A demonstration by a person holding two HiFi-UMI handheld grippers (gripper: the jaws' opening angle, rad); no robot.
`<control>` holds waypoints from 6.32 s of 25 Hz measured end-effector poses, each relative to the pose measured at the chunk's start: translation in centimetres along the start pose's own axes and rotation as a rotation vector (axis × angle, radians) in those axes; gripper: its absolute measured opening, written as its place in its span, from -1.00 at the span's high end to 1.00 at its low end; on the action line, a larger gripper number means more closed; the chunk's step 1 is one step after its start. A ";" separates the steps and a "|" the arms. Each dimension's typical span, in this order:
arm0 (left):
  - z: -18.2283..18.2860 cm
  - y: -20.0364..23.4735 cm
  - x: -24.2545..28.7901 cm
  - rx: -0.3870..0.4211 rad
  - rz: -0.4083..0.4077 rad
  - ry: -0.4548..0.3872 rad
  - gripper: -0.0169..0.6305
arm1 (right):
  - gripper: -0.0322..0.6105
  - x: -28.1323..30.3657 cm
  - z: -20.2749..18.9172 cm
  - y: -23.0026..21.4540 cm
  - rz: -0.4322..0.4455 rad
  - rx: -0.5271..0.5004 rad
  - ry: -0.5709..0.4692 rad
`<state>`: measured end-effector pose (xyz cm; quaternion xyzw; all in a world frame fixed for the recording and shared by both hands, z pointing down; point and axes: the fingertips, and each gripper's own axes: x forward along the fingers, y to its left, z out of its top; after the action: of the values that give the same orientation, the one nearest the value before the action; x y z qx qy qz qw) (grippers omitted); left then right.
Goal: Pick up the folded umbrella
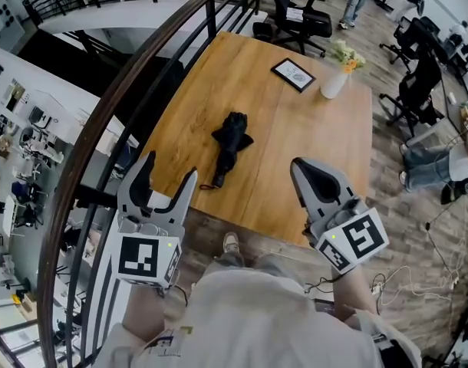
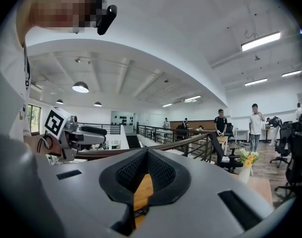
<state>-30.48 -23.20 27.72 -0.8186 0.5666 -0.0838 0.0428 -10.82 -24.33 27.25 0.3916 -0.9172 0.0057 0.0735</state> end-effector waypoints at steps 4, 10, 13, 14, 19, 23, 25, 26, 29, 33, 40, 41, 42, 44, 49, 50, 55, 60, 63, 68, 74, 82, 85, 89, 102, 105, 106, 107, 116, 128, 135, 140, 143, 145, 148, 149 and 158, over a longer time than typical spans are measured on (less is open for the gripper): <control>-0.7 -0.7 -1.0 -0.013 -0.009 0.019 -0.01 | 0.81 -1.3 -0.5 0.5 -0.016 0.021 -0.012; 0.3 -1.7 0.4 -0.097 0.011 0.009 -0.01 | 0.81 -2.9 -0.7 -2.5 -0.038 0.044 -0.026; 0.5 -2.5 1.7 -0.085 0.011 0.015 -0.01 | 0.81 -3.4 -1.1 -3.8 -0.036 0.046 -0.025; 0.5 -2.5 2.4 -0.072 0.009 0.020 -0.01 | 0.81 -3.5 -1.2 -4.1 -0.032 0.045 -0.025; 1.3 -2.8 6.4 -0.043 -0.032 0.041 -0.01 | 0.81 -3.5 -1.5 -4.9 0.004 0.015 -0.031; 0.5 -2.8 9.9 -0.056 -0.043 0.057 -0.01 | 0.81 -2.4 -2.0 -5.9 0.018 0.029 -0.032; -0.7 -3.0 11.8 -0.066 -0.049 0.085 -0.01 | 0.81 -1.5 -2.7 -6.5 0.033 0.048 -0.022; -1.5 -3.2 12.7 -0.073 -0.053 0.102 -0.01 | 0.81 -1.1 -3.0 -6.7 0.045 0.058 -0.015; -4.0 -3.6 15.2 -0.095 -0.068 0.152 -0.01 | 0.81 0.0 -4.0 -7.1 0.070 0.067 0.007; -7.8 -3.9 18.3 -0.140 -0.090 0.213 -0.01 | 0.81 2.1 -6.1 -7.6 0.086 0.097 0.042; -16.1 -5.1 22.9 -0.157 -0.117 0.363 -0.02 | 0.81 5.1 -11.0 -10.1 0.070 0.132 0.119; -17.4 -5.4 23.4 -0.163 -0.122 0.384 -0.01 | 0.81 5.4 -12.0 -10.4 0.065 0.141 0.130; -18.8 -5.6 23.9 -0.171 -0.127 0.405 -0.02 | 0.81 5.7 -12.9 -10.7 0.063 0.149 0.140; -21.5 -6.1 24.7 -0.185 -0.137 0.448 -0.02 | 0.81 6.2 -14.5 -10.9 0.065 0.157 0.160; -27.8 -7.5 26.6 -0.221 -0.162 0.563 -0.01 | 0.81 7.4 -18.5 -11.7 0.055 0.200 0.221; -29.1 -7.9 26.8 -0.234 -0.168 0.590 -0.02 | 0.81 7.5 -19.2 -11.7 0.054 0.210 0.233; -34.8 -9.4 27.3 -0.262 -0.188 0.721 -0.02 | 0.81 8.1 -21.8 -11.2 0.061 0.255 0.276; -39.4 -10.3 27.9 -0.254 -0.200 0.820 -0.01 | 0.81 8.9 -23.8 -11.3 0.065 0.288 0.306; -41.9 -10.7 27.8 -0.253 -0.188 0.867 -0.02 | 0.81 9.0 -24.7 -11.4 0.069 0.300 0.320; -44.7 -9.7 27.4 -0.266 -0.120 0.915 -0.02 | 0.81 9.1 -26.4 -10.3 0.108 0.330 0.358; -44.5 -9.4 27.1 -0.390 -0.118 0.933 0.00 | 0.81 9.2 -26.9 -9.6 0.129 0.343 0.374; -43.8 -9.2 27.2 -0.523 -0.147 0.905 0.14 | 0.81 9.5 -25.8 -10.8 0.129 0.314 0.358; -41.8 -9.2 26.4 -0.629 -0.138 0.848 0.15 | 0.81 9.2 -24.4 -11.1 0.117 0.290 0.338; -36.3 -8.5 25.7 -0.624 -0.149 0.732 0.15 | 0.81 8.5 -21.0 -12.1 0.094 0.234 0.288; -10.7 -3.6 20.0 -0.395 -0.146 0.249 0.15 | 0.81 1.7 -3.5 -12.4 0.029 0.108 -0.010; -5.8 -3.4 17.6 -0.345 -0.136 0.150 0.15 | 0.81 -0.6 -0.3 -11.6 0.021 0.076 -0.073; -4.4 -3.3 16.8 -0.337 -0.134 0.116 0.15 | 0.81 -1.3 0.6 -11.3 0.019 0.066 -0.091; -3.0 -3.2 16.0 -0.330 -0.131 0.084 0.15 | 0.81 -1.9 1.4 -11.1 0.018 0.056 -0.107; 6.5 -3.8 9.6 -0.273 -0.104 -0.124 0.15 | 0.81 -6.0 5.3 -11.5 -0.012 0.010 -0.170; 7.8 -7.1 5.5 -0.192 -0.121 -0.213 0.15 | 0.81 -7.8 3.7 -11.2 -0.004 -0.011 -0.146; 4.8 -8.1 5.1 -0.244 -0.111 -0.182 0.15 | 0.81 -7.9 2.4 -10.8 0.009 -0.025 -0.116; 3.6 -8.5 5.7 -0.218 -0.107 -0.147 0.15 | 0.81 -7.6 1.5 -11.2 0.014 -0.019 -0.098; 3.9 -8.9 6.2 -0.218 -0.108 -0.148 0.15 | 0.81 -7.7 1.6 -11.8 0.012 -0.024 -0.098; 4.1 -9.0 6.4 -0.215 -0.109 -0.151 0.15 | 0.81 -7.7 1.5 -12.2 0.009 -0.024 -0.095; 4.3 -8.8 6.7 -0.214 -0.108 -0.147 0.15 | 0.81 -7.6 1.4 -12.4 0.007 -0.018 -0.088; 4.4 -8.8 6.8 -0.218 -0.108 -0.146 0.15 | 0.81 -7.6 1.4 -12.4 0.008 -0.017 -0.087; 4.4 -9.1 6.0 -0.219 -0.105 -0.157 0.15 | 0.81 -8.2 0.6 -13.0 -0.012 -0.019 -0.082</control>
<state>-19.19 -25.69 25.49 -0.8508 0.5238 0.0407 -0.0073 4.10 -27.52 24.94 0.3962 -0.9171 -0.0194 0.0396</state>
